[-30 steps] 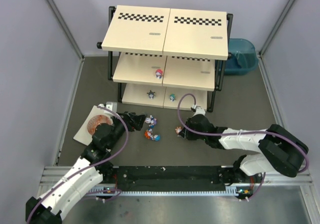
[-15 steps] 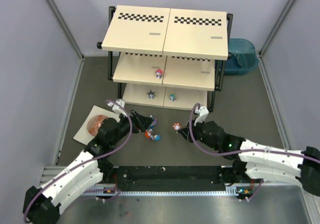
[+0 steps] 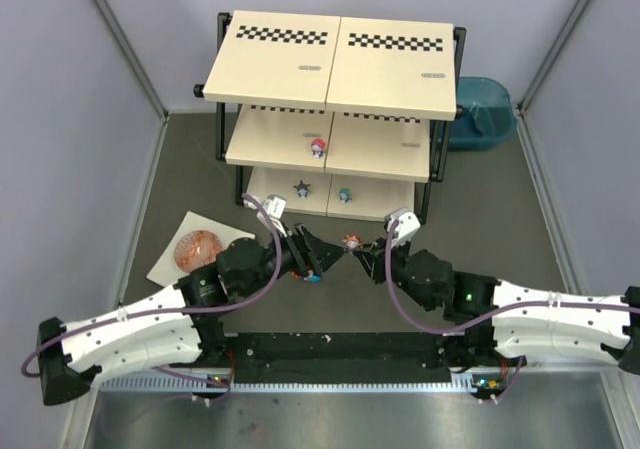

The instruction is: Place and organize the plastic toys onto the shelf

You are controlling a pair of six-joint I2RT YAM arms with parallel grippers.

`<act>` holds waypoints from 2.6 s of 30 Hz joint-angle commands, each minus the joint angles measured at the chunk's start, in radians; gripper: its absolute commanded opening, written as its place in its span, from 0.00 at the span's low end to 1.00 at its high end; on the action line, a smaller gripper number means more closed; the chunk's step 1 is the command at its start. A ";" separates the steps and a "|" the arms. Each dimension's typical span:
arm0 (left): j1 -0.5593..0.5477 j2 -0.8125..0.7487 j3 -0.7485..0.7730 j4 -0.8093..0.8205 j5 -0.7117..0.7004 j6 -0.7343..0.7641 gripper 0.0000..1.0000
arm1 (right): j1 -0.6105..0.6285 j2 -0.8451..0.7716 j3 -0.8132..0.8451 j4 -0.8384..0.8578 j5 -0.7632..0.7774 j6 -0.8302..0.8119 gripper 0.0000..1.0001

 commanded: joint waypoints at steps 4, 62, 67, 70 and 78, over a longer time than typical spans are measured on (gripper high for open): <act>-0.137 0.091 0.129 -0.179 -0.250 -0.049 0.74 | 0.056 0.009 0.131 -0.070 0.096 -0.009 0.00; -0.315 0.219 0.289 -0.401 -0.634 -0.227 0.60 | 0.188 0.061 0.222 -0.065 0.106 -0.003 0.00; -0.315 0.222 0.294 -0.402 -0.621 -0.221 0.49 | 0.188 0.060 0.217 -0.061 0.105 -0.004 0.00; -0.315 0.222 0.292 -0.399 -0.617 -0.219 0.35 | 0.188 0.058 0.211 -0.052 0.105 -0.006 0.00; -0.313 0.213 0.277 -0.373 -0.600 -0.212 0.00 | 0.188 0.053 0.204 -0.042 0.102 -0.003 0.00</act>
